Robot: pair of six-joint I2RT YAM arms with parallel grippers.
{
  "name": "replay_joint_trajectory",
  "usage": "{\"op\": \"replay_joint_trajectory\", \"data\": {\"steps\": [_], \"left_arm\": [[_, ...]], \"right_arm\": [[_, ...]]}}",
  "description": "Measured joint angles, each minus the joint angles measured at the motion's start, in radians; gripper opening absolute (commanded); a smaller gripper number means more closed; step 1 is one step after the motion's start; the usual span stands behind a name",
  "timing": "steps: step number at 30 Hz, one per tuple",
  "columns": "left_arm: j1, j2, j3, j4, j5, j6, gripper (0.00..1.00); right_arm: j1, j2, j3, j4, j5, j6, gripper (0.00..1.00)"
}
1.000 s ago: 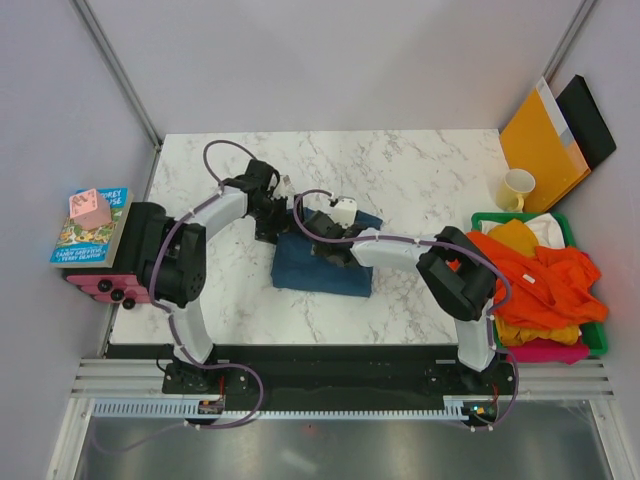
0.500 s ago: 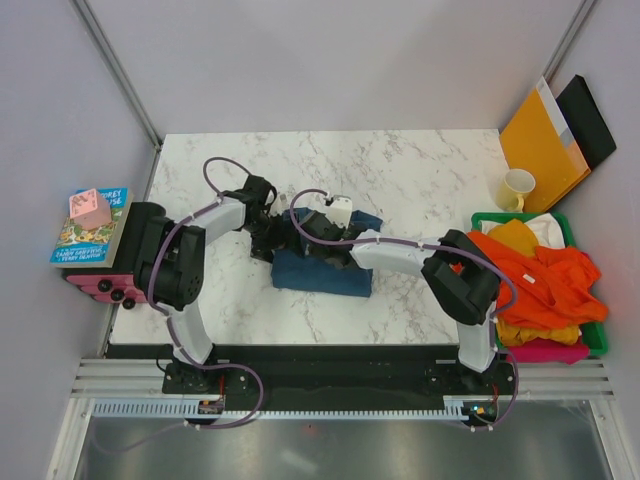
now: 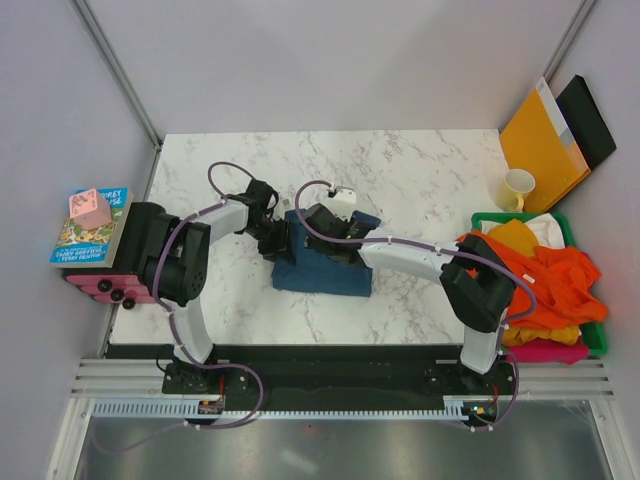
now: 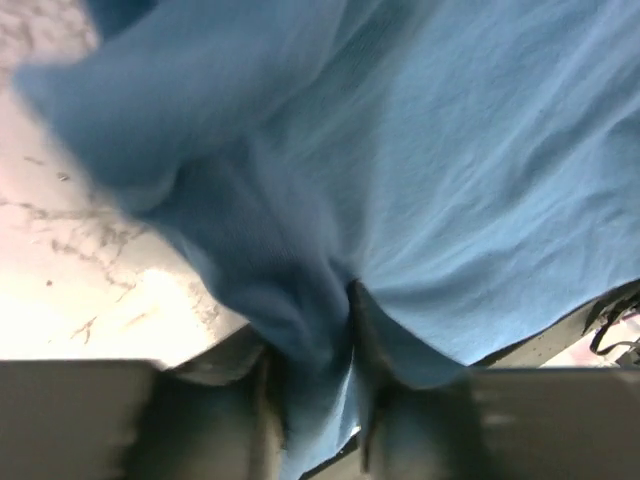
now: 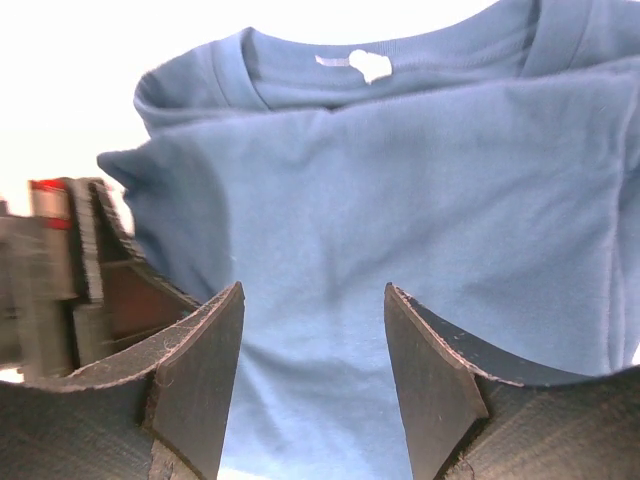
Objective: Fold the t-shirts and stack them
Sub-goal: Neatly place the folded tshirt to the corner
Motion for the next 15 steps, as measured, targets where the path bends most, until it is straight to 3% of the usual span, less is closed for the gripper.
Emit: {"op": "replay_joint_trajectory", "data": {"steps": [2, 15], "left_arm": [[-0.001, 0.005, -0.007, 0.008, 0.017, 0.003, 0.02], [-0.009, -0.005, 0.0, -0.014, 0.013, 0.062, 0.02]], "right_arm": [[0.0, -0.02, 0.0, 0.002, 0.005, 0.0, 0.66], [0.0, -0.049, -0.008, 0.002, 0.007, -0.02, 0.66]]}}
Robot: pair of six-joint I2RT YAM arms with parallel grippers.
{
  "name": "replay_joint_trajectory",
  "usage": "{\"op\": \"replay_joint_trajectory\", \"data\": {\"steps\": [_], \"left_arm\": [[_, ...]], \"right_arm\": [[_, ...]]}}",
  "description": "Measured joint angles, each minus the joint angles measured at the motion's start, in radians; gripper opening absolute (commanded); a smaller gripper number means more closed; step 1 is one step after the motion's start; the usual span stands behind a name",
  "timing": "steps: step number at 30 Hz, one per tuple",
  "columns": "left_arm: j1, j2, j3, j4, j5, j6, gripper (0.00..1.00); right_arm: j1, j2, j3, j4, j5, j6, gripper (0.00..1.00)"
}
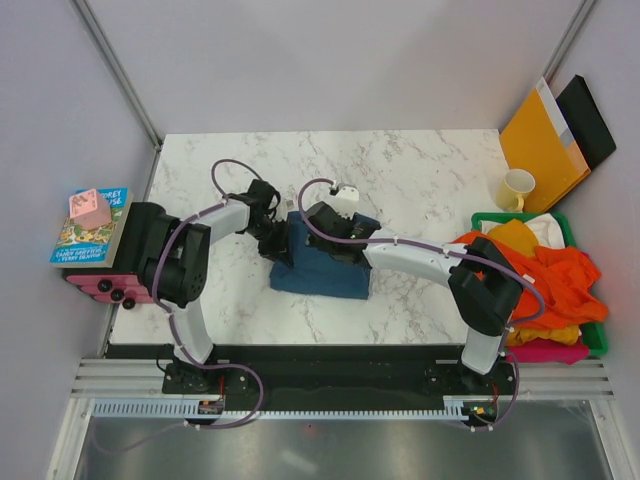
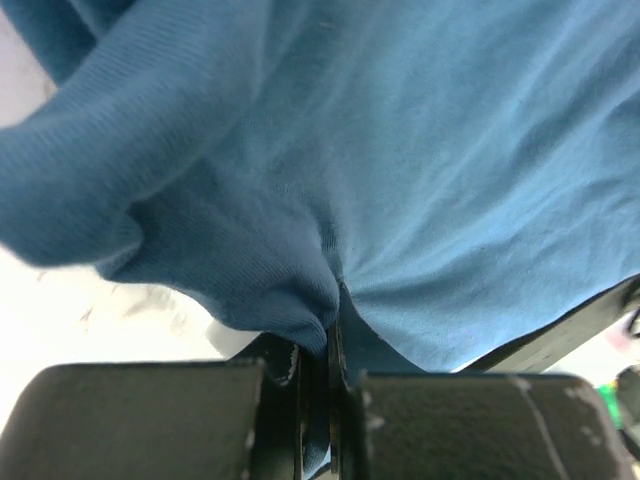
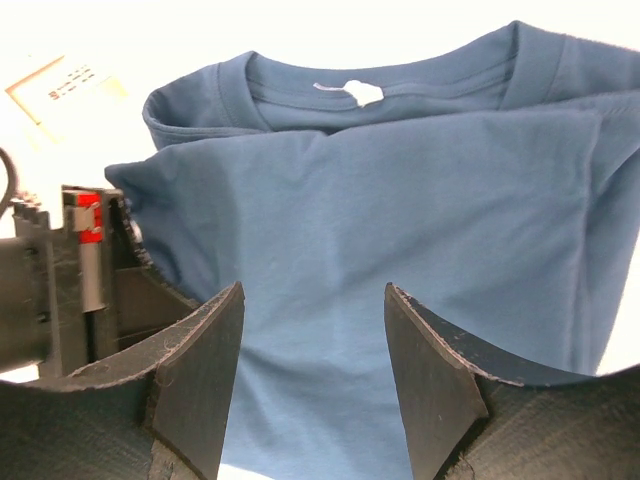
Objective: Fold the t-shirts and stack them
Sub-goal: Neatly place the folded tshirt to the corner
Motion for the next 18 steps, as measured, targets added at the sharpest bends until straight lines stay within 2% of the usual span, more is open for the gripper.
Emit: {"op": "replay_joint_trajectory", "data": {"steps": [5, 11, 18], "left_arm": [[0.02, -0.06, 0.013, -0.091, -0.053, 0.102, 0.02], [0.126, -0.174, 0.013, -0.152, -0.139, 0.234, 0.02], [0.229, -0.151, 0.055, -0.185, -0.192, 0.296, 0.02]], "right_arm": [[0.004, -0.017, -0.026, 0.0, 0.0, -0.011, 0.66], [0.014, -0.019, -0.063, 0.007, -0.003, -0.016, 0.66], [0.018, -0.024, -0.069, 0.014, -0.009, -0.034, 0.66]]}}
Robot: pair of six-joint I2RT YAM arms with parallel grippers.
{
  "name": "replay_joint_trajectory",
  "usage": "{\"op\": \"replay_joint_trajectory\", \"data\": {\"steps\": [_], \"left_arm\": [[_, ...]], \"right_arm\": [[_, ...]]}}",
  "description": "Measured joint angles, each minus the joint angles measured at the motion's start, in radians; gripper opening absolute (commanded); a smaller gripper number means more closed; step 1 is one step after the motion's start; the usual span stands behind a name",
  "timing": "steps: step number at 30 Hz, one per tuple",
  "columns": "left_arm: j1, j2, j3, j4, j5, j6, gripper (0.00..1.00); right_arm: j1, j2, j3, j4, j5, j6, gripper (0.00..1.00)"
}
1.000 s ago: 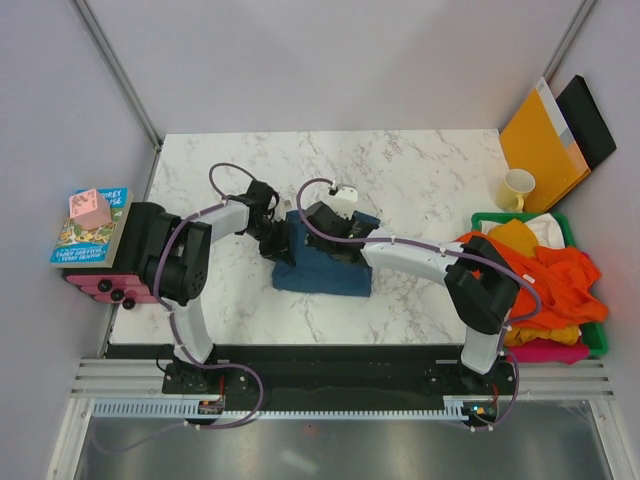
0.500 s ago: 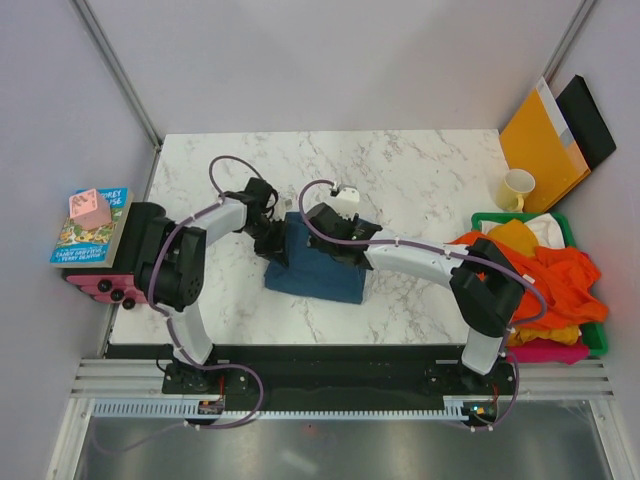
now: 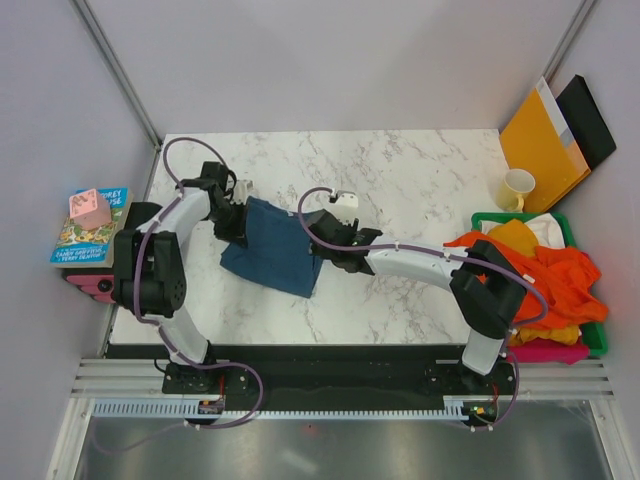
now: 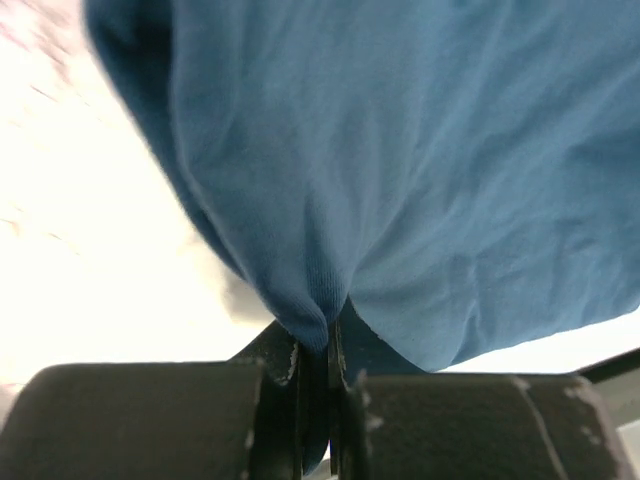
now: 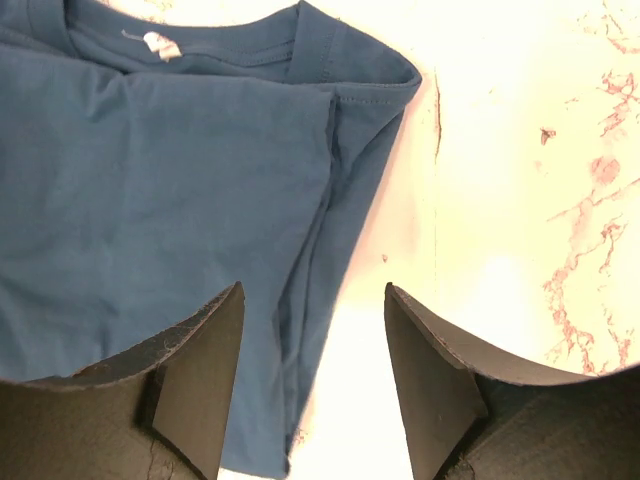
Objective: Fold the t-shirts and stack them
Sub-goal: Neatly place the folded tshirt to the corner
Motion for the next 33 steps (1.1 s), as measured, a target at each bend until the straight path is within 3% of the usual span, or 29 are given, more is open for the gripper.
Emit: {"op": "replay_joint_trajectory", "data": {"steps": [6, 22, 33], "left_arm": [[0.035, 0.093, 0.14, -0.014, -0.016, 0.007, 0.02], [0.156, 0.493, 0.766, -0.044, -0.085, -0.058, 0.02], [0.213, 0.641, 1.021, -0.08, -0.294, -0.027, 0.02]], "right_arm": [[0.0, -0.016, -0.013, 0.008, 0.0, -0.014, 0.66], [0.0, -0.087, -0.066, 0.006, 0.011, -0.034, 0.67], [0.0, -0.103, -0.078, -0.002, 0.024, -0.043, 0.67]]}}
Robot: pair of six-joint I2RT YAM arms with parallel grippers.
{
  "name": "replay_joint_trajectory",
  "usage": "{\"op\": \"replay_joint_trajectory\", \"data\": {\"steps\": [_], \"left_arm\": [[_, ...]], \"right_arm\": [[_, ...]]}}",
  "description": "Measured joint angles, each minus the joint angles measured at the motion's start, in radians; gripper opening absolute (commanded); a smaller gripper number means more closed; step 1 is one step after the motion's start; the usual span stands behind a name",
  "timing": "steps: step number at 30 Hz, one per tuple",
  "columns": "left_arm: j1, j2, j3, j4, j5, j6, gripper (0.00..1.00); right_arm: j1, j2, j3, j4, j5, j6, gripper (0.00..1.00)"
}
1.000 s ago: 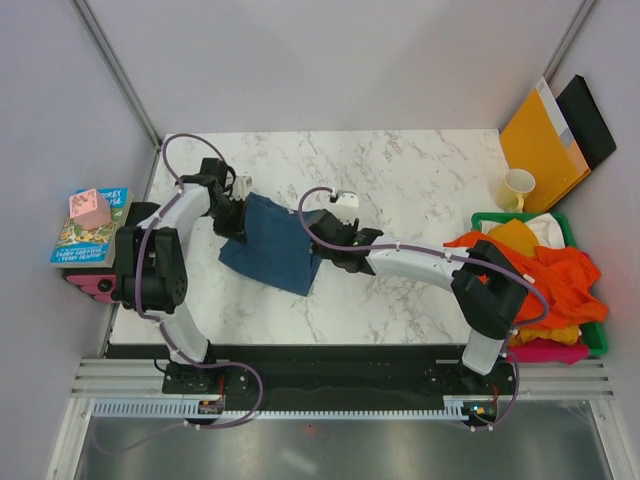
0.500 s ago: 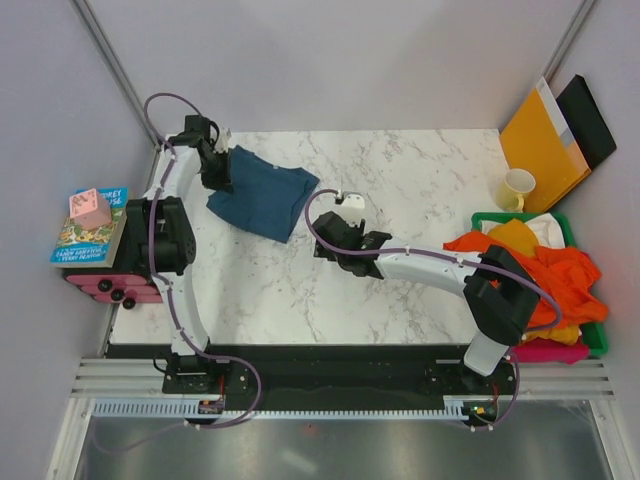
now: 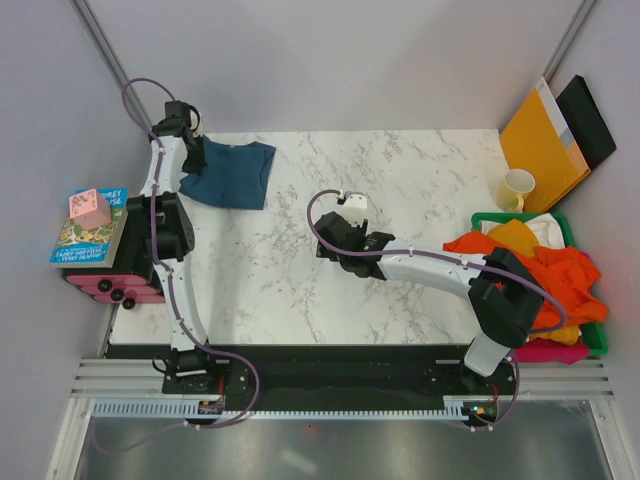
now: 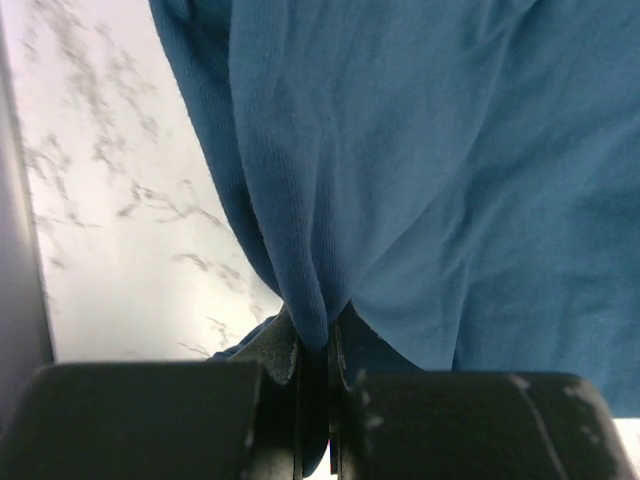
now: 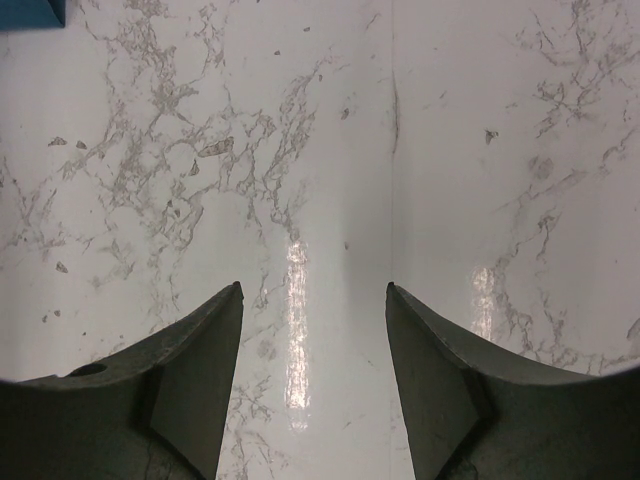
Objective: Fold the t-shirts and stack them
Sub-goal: Neatly place the folded tshirt to the corner
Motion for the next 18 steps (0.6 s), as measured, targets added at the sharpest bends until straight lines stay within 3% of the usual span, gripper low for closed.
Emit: {"op": "replay_joint_trajectory", "data": {"steps": [6, 18], "left_arm": [[-0.001, 0.038, 0.084, 0.008, -0.111, 0.064, 0.02], [0.007, 0.095, 0.095, 0.059, -0.291, 0.202, 0.02]], "right_arm": [[0.0, 0.0, 0.0, 0.002, -0.001, 0.0, 0.67], [0.0, 0.0, -0.013, 0.01, -0.003, 0.0, 0.67]]}}
